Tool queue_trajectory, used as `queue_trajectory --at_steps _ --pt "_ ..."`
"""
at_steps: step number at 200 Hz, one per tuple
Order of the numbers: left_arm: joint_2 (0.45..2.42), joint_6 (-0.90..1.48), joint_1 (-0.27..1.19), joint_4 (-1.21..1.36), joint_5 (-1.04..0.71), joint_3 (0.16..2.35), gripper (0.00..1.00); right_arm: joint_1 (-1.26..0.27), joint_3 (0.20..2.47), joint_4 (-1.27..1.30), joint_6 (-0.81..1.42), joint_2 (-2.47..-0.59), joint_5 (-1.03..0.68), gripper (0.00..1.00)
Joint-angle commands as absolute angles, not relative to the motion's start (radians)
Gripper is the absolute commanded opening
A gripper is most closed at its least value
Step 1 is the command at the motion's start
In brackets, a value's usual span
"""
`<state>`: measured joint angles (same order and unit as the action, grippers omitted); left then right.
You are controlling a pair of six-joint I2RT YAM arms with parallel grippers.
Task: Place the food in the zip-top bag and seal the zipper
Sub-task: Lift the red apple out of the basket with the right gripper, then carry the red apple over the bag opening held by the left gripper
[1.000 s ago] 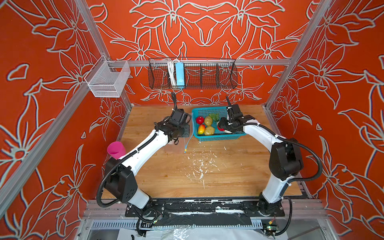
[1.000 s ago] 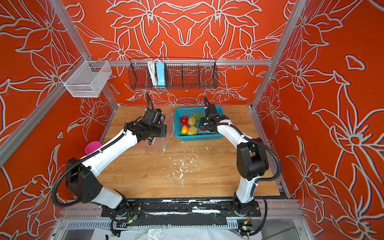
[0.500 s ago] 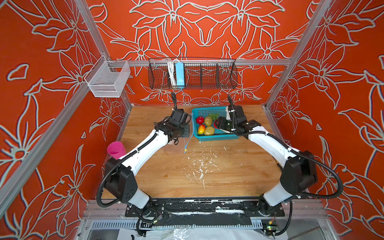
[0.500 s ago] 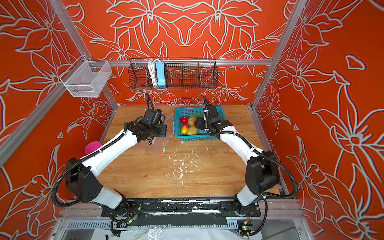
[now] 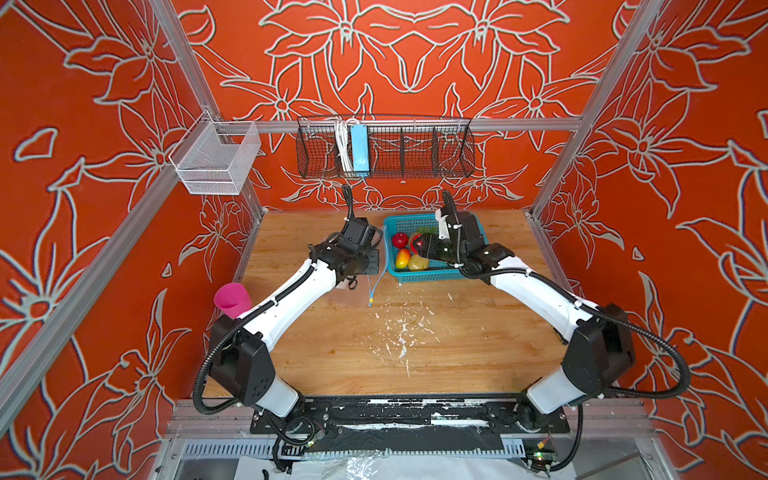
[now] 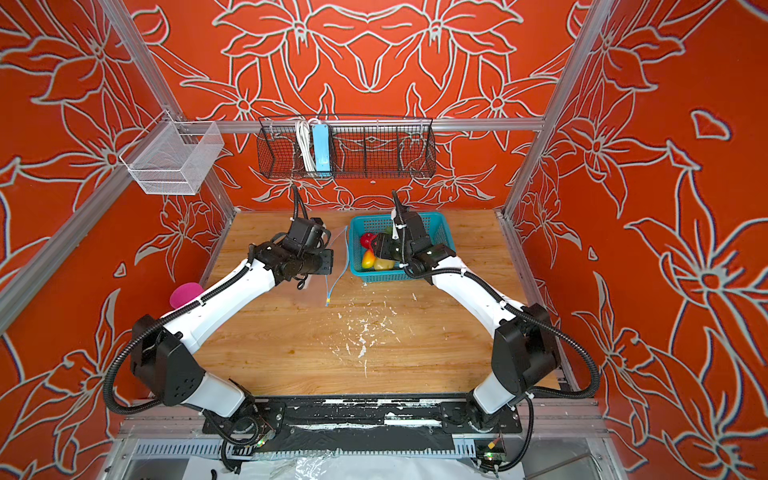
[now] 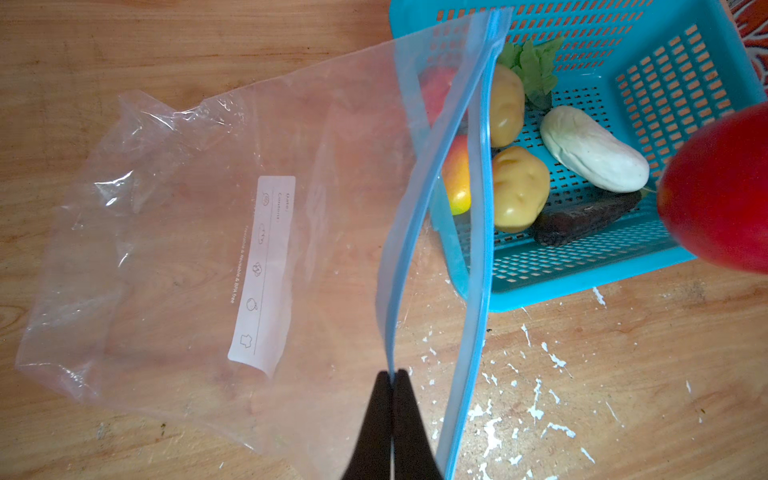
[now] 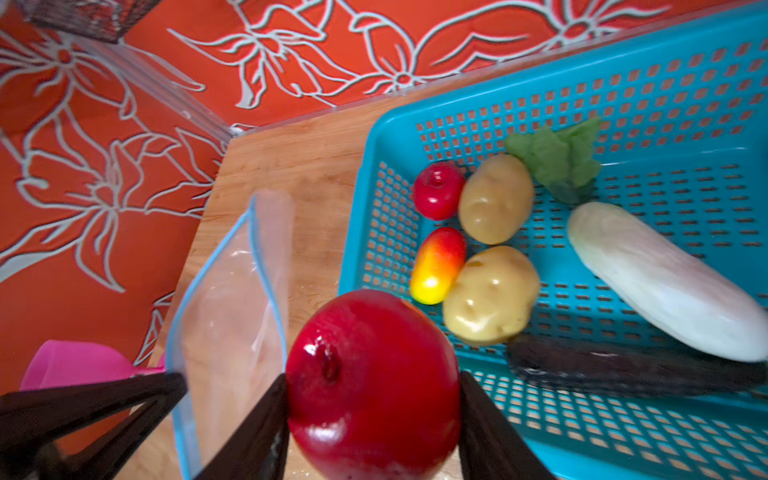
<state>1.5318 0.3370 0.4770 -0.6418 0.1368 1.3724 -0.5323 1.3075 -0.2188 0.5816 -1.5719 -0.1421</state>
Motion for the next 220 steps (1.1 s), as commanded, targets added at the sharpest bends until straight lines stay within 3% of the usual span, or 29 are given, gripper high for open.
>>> queue_trajectory --at_steps 1,220 --pt "1.528 0.336 0.471 -0.644 0.135 1.384 0.0 -0.567 1.3 -0.147 0.574 -1.556 -0.169 0.36" --pt "1.506 0.342 0.471 -0.641 0.139 1.371 0.0 -0.709 1.257 0.086 0.667 -1.629 -0.215 0.36"
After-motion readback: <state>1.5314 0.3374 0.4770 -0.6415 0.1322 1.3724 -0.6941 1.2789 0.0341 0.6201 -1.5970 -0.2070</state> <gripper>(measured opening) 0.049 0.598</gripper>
